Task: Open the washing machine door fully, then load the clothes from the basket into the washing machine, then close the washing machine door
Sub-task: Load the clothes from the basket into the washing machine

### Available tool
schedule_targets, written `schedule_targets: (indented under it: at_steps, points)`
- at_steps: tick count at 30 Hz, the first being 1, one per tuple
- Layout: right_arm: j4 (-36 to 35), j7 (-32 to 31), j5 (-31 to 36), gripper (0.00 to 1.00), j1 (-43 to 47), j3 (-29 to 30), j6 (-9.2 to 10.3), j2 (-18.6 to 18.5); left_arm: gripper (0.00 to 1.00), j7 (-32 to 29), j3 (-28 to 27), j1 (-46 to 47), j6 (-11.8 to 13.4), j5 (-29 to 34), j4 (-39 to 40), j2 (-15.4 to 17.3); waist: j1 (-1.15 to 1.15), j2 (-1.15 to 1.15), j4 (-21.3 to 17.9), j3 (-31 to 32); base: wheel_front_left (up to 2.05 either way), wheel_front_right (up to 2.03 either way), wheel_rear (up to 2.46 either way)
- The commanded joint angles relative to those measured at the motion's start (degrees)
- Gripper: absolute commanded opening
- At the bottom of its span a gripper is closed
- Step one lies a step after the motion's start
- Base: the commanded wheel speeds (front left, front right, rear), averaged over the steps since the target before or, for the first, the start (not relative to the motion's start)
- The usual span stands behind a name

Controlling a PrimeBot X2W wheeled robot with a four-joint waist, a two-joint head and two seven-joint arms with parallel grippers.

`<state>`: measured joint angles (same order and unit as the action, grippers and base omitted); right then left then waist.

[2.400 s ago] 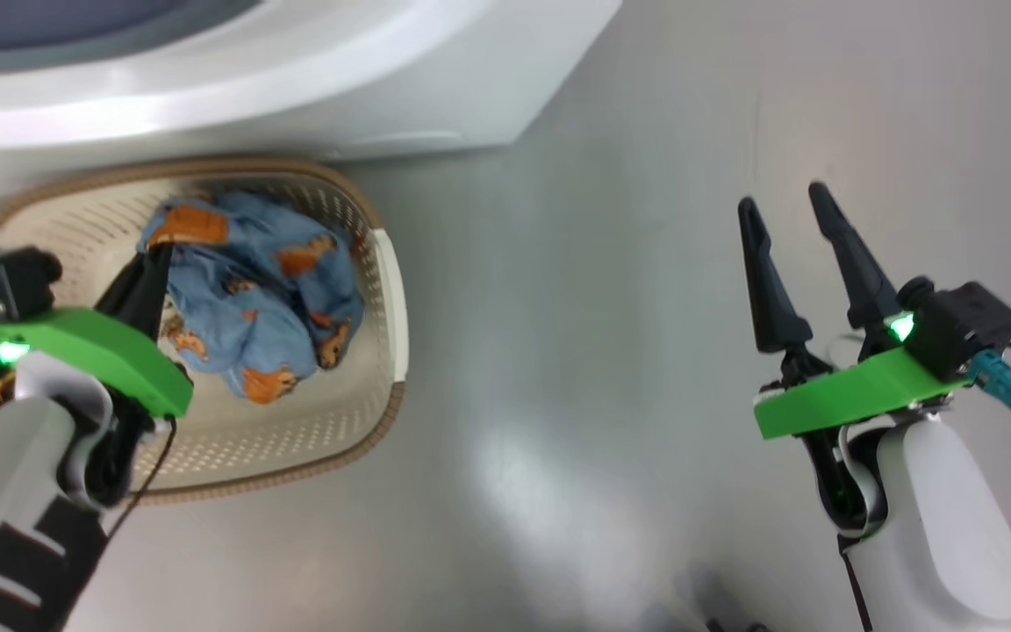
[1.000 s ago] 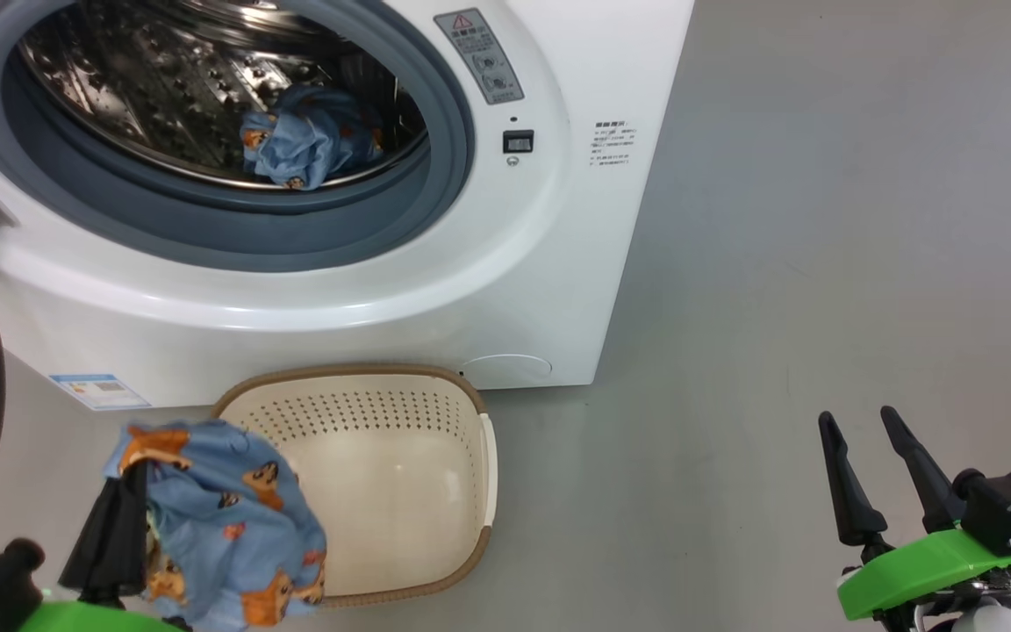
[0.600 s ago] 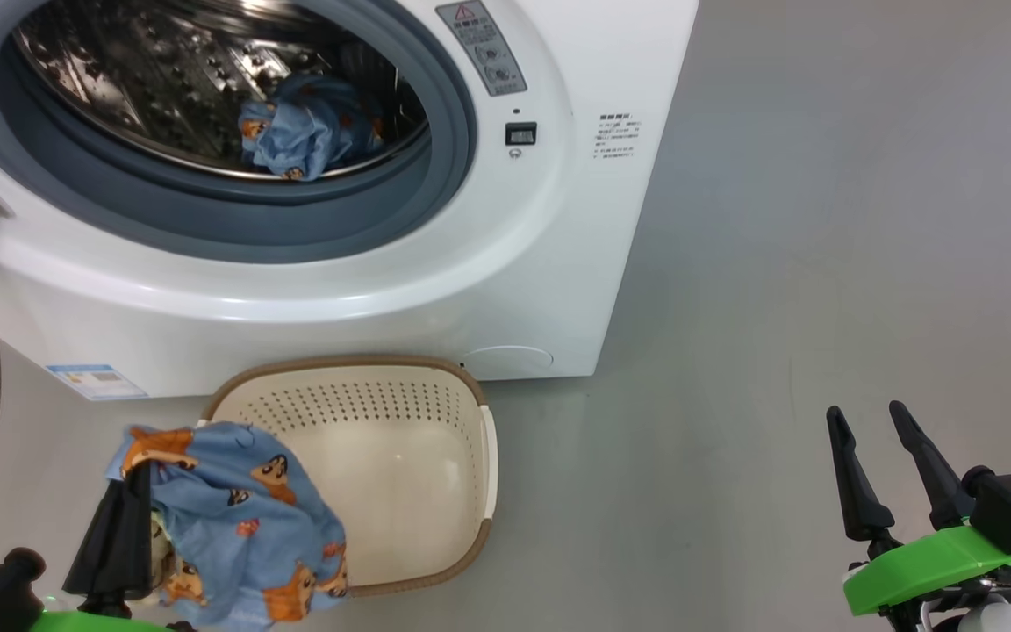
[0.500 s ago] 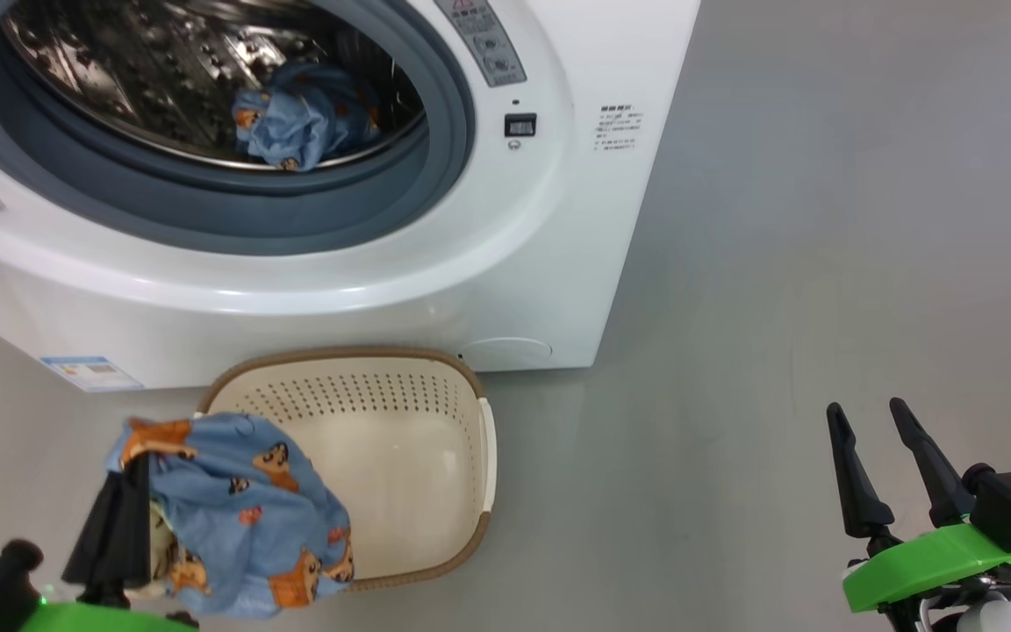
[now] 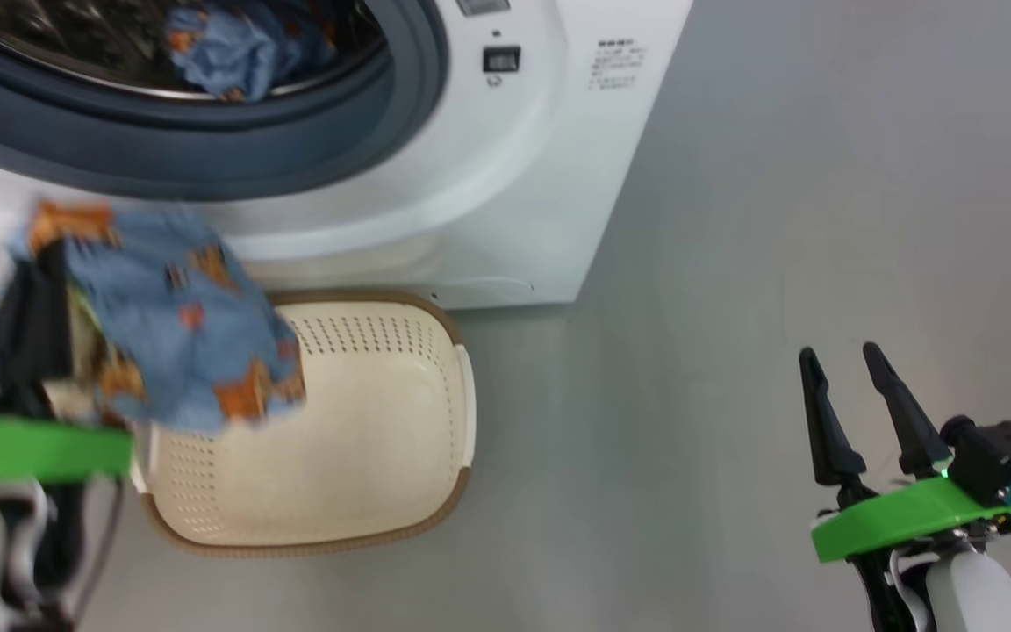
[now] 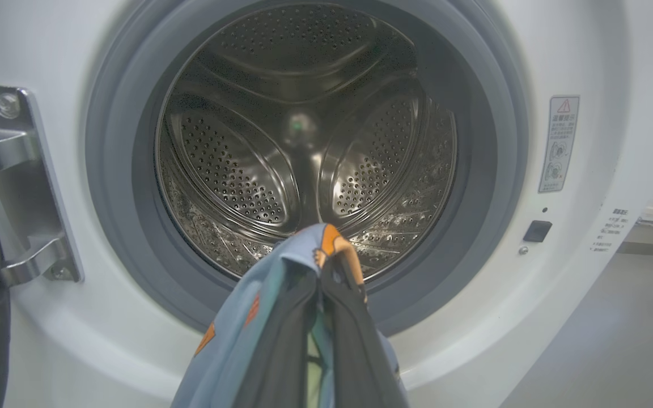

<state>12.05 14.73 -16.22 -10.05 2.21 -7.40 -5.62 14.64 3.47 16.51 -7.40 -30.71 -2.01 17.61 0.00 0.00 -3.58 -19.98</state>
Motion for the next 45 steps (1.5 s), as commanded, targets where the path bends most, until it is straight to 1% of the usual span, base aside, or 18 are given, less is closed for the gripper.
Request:
schedule_targets:
  at_steps: [1,5,6,7,12,13,14,20,27,30,33,35,38,42,45]
  points:
    - [-1.4,0.3,0.8,1.00,-1.3,-1.9,-0.09,0.1,0.00,0.4,-1.7,5.6,-0.1,-0.7,0.3,3.2,0.00,0.00,-1.5,-3.0,0.00,0.00,0.00]
    - [-1.5,0.3,1.0,1.00,-2.7,-2.4,-0.09,0.9,0.00,0.4,-0.7,13.5,-0.1,-1.1,-3.5,4.8,0.00,0.00,-2.5,-5.0,0.00,0.00,0.00]
    - [-1.5,0.3,1.1,1.00,-3.3,-2.6,-0.09,1.1,0.00,0.4,0.2,17.3,-0.1,-1.5,-6.2,5.5,0.00,0.00,-2.9,-5.9,0.00,0.00,0.00]
    - [-1.5,0.3,1.2,1.00,-3.6,-2.7,-0.09,1.2,0.00,0.4,0.8,19.0,-0.1,-1.5,-7.8,5.9,0.00,0.00,-3.2,-6.3,0.00,0.00,0.00]
    - [-1.8,0.3,1.3,1.00,-5.0,-3.3,-0.09,1.8,0.00,0.4,4.0,27.3,-0.1,-2.6,-17.1,7.6,0.00,0.00,-4.6,-8.3,0.00,0.00,0.00]
    - [-1.8,0.3,1.3,1.00,-5.0,-3.3,-0.09,1.8,0.00,0.4,4.0,27.3,-0.1,-2.6,-17.1,7.6,0.00,0.00,-4.6,-8.3,0.00,0.00,0.00]
    - [-1.8,0.3,1.3,1.00,-5.3,-3.4,-0.09,1.8,0.00,0.4,4.7,28.8,-0.1,-2.9,-19.2,7.9,0.00,0.00,-4.8,-8.7,0.00,0.00,0.00]
    - [-2.1,0.3,1.4,1.00,-6.3,-4.5,-0.09,2.3,0.00,0.4,10.7,37.2,-0.1,-5.3,-29.4,9.0,0.00,0.00,-6.6,-10.8,0.00,0.00,0.00]
    - [-2.2,0.3,1.2,1.00,-7.5,-6.5,-0.09,2.6,0.00,0.4,18.3,45.9,-0.1,-10.5,-40.8,11.1,0.00,0.00,-9.3,-12.8,0.00,0.00,0.00]
    - [-2.1,0.3,1.0,1.00,-7.7,-7.3,-0.09,2.7,0.00,0.4,22.1,49.0,-0.1,-11.8,-44.2,12.3,0.00,0.00,-10.4,-13.4,0.00,0.00,0.00]
    - [-2.1,0.3,0.2,1.00,-7.9,-7.9,-0.09,2.7,0.00,0.4,24.4,52.3,-0.1,-12.5,-46.1,13.3,0.00,0.00,-10.9,-13.8,0.00,0.00,0.00]
    - [-2.2,0.3,-0.2,1.00,-7.9,-8.0,-0.09,2.7,0.00,0.4,24.7,54.6,-0.1,-11.8,-46.0,14.1,0.00,0.00,-11.2,-14.2,0.00,0.00,0.00]
    - [-2.5,0.3,-0.5,1.00,-8.2,-8.0,-0.09,2.7,0.00,0.4,23.1,57.7,-0.1,-9.7,-43.7,14.7,0.00,0.00,-11.2,-14.9,0.00,0.00,0.00]
    - [-2.6,0.3,-0.6,1.00,-8.6,-8.1,-0.09,2.7,0.00,0.4,17.7,59.2,-0.1,-5.4,-38.2,14.6,0.00,0.00,-11.1,-15.6,0.00,0.00,0.00]
    - [-2.7,0.3,-0.9,1.00,-8.9,-8.3,-0.09,2.7,0.00,0.4,12.9,58.2,-0.1,-1.9,-34.1,13.6,0.00,0.00,-11.0,-15.9,0.00,0.00,0.00]
